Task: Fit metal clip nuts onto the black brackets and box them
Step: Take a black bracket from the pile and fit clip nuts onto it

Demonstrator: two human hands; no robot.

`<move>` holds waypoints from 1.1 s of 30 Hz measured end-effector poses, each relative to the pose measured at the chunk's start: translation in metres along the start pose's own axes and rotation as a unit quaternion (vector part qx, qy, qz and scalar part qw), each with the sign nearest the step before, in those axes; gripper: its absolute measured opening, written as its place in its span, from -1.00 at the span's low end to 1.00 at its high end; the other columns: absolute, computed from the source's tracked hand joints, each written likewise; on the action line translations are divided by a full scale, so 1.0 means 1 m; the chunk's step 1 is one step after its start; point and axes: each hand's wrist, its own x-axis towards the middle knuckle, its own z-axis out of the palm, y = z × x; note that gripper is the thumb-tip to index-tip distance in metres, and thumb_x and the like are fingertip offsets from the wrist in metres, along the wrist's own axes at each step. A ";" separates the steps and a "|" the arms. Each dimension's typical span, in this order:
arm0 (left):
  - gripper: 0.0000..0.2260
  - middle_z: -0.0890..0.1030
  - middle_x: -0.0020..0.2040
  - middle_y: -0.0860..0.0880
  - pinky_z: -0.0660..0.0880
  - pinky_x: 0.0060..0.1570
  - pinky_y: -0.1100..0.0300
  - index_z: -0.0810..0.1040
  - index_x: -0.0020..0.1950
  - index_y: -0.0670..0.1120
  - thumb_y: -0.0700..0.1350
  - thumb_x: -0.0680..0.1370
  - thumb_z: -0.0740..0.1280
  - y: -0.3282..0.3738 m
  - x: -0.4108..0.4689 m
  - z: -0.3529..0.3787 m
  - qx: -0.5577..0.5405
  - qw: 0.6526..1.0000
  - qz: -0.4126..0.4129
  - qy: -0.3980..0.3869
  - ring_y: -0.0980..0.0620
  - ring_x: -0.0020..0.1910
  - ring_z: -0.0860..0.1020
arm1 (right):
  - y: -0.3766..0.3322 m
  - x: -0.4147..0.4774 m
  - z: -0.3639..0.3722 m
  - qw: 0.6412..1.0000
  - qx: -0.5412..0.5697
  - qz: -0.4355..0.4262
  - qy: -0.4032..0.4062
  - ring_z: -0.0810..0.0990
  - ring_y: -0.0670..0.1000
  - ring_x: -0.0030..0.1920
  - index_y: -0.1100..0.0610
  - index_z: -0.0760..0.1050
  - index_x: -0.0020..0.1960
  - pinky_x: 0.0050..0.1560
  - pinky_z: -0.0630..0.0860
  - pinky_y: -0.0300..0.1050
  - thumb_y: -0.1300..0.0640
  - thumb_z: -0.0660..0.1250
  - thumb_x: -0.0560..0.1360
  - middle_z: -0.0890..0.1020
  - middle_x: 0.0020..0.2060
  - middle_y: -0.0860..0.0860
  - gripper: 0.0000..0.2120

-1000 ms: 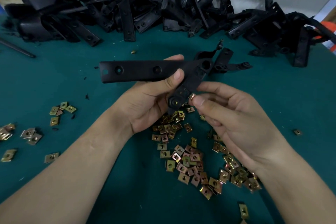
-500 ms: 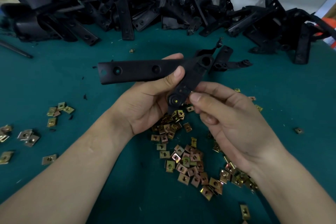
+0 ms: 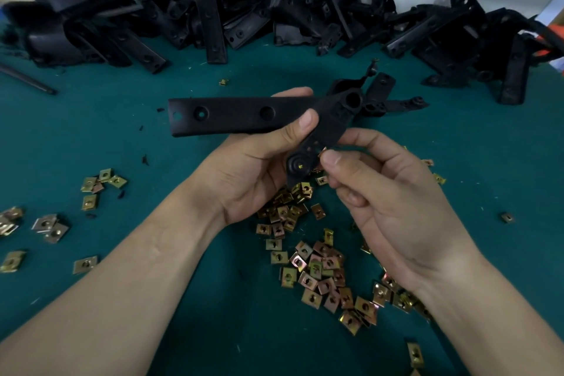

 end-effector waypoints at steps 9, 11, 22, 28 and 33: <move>-0.58 0.69 0.19 -0.13 0.63 0.04 0.08 0.54 0.33 -0.03 -0.16 0.48 0.47 -0.006 -0.001 0.006 0.004 1.000 -0.004 0.004 -0.07 0.12 0.66 | -0.001 0.001 0.004 1.000 0.018 -0.014 0.009 0.56 -0.17 -0.32 0.28 0.53 0.21 -0.28 0.47 -0.39 0.23 0.45 0.37 0.62 -0.27 -0.01 -0.58; -0.59 0.70 0.16 -0.11 0.63 0.05 0.10 0.54 0.33 -0.01 -0.15 0.49 0.47 -0.005 0.001 0.005 -0.013 1.000 -0.007 0.020 -0.04 0.08 0.67 | -0.001 0.000 0.002 1.000 0.005 -0.003 0.002 0.59 -0.18 -0.25 0.22 0.54 0.21 -0.26 0.48 -0.37 0.20 0.45 0.40 0.67 -0.20 -0.03 -0.61; -0.58 0.73 0.05 -0.11 0.64 -0.17 0.21 0.54 0.29 -0.05 -0.21 0.43 0.42 0.005 0.007 0.002 -0.150 0.984 0.008 0.093 0.03 -0.04 0.72 | 0.000 0.009 -0.020 0.986 0.105 0.123 0.030 0.68 0.15 0.19 0.27 0.53 0.24 0.24 0.59 0.00 0.68 0.06 0.39 0.65 0.17 0.29 -0.41; -0.57 0.72 0.12 -0.10 0.64 0.00 0.21 0.57 0.28 -0.01 -0.18 0.42 0.45 0.002 0.006 0.001 -0.110 0.991 -0.009 0.081 0.03 0.02 0.70 | -0.007 0.005 -0.016 0.986 0.117 0.117 -0.018 0.66 0.23 0.20 0.24 0.47 0.09 0.24 0.57 0.04 0.69 -0.01 0.42 0.61 0.19 0.38 -0.49; -0.59 0.71 0.14 -0.10 0.64 0.04 0.19 0.57 0.27 0.01 -0.16 0.43 0.46 0.004 0.005 0.000 -0.099 0.992 -0.016 0.074 0.02 0.06 0.69 | -0.007 0.001 -0.015 0.993 0.028 0.103 -0.060 0.68 0.19 0.18 0.27 0.46 0.05 0.12 0.62 -0.12 0.51 0.12 0.57 0.69 0.06 0.27 -0.77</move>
